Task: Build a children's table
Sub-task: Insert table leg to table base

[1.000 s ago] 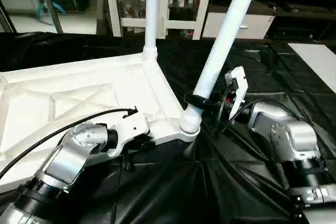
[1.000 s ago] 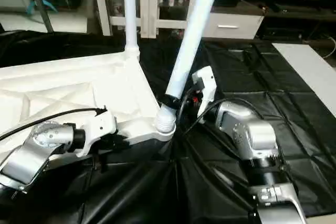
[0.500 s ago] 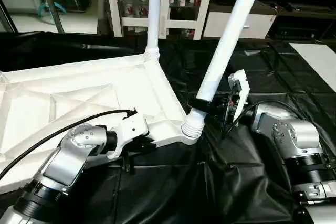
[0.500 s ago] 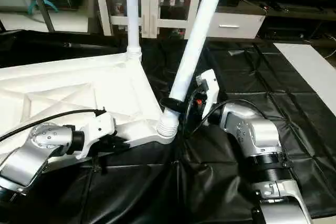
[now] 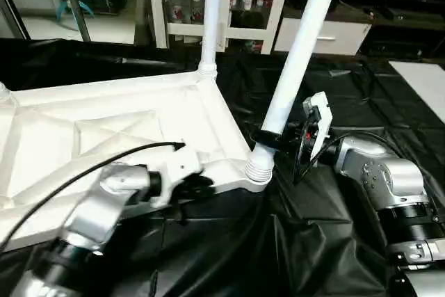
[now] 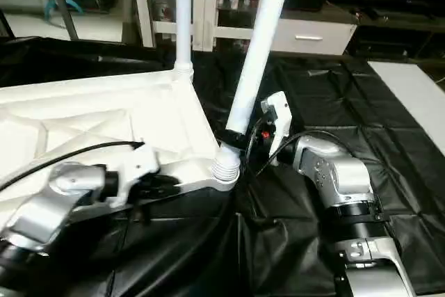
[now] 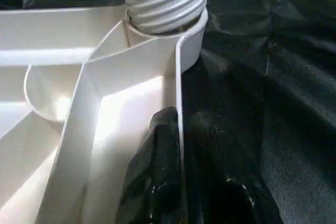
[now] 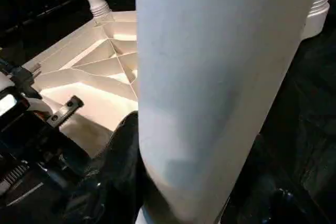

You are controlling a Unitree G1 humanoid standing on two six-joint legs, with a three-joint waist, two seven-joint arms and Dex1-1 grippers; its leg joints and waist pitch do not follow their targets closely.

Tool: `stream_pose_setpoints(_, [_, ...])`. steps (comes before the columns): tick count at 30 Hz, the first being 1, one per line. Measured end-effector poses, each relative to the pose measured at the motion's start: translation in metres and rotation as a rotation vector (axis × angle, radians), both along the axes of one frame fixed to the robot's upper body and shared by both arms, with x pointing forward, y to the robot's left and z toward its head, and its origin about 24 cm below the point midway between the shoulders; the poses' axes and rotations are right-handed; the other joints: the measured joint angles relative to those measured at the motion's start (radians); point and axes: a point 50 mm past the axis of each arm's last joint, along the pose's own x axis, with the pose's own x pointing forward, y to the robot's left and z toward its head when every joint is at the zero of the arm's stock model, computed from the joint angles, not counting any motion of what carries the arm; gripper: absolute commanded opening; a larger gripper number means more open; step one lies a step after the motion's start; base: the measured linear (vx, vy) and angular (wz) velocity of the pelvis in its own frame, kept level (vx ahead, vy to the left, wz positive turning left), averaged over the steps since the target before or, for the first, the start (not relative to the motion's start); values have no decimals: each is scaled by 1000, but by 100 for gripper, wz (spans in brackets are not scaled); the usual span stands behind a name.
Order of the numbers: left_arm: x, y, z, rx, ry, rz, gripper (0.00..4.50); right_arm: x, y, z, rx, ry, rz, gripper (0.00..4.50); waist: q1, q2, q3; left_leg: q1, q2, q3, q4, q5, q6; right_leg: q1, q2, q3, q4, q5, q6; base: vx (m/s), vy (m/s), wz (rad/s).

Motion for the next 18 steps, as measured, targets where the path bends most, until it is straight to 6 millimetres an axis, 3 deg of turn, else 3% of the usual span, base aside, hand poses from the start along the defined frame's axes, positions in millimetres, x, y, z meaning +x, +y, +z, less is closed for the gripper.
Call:
stream_pose_setpoints(14, [6,-4,1,150,-59,-63,63,-1,3,-1,6,-2,11,182,-1,0,0,3,1,0,-1,1,-2,2,0,-1,0,2,2,0,0,0])
stream_pose_setpoints(15, [6,-4,1,155,-60,-62,34,-1,3,-1,5,-2,11,182,-1,0,0,3,2,0,-1,2,-3,2,0,-1,0,2,2,0,0,0])
stream_pose_setpoints(18, [6,-4,0,153,-45,-53,21,-1,4,-1,1,-2,19,182,0,0,0,4,2,0,-2,2,-4,2,1,-1,1,2,2,0,0,0])
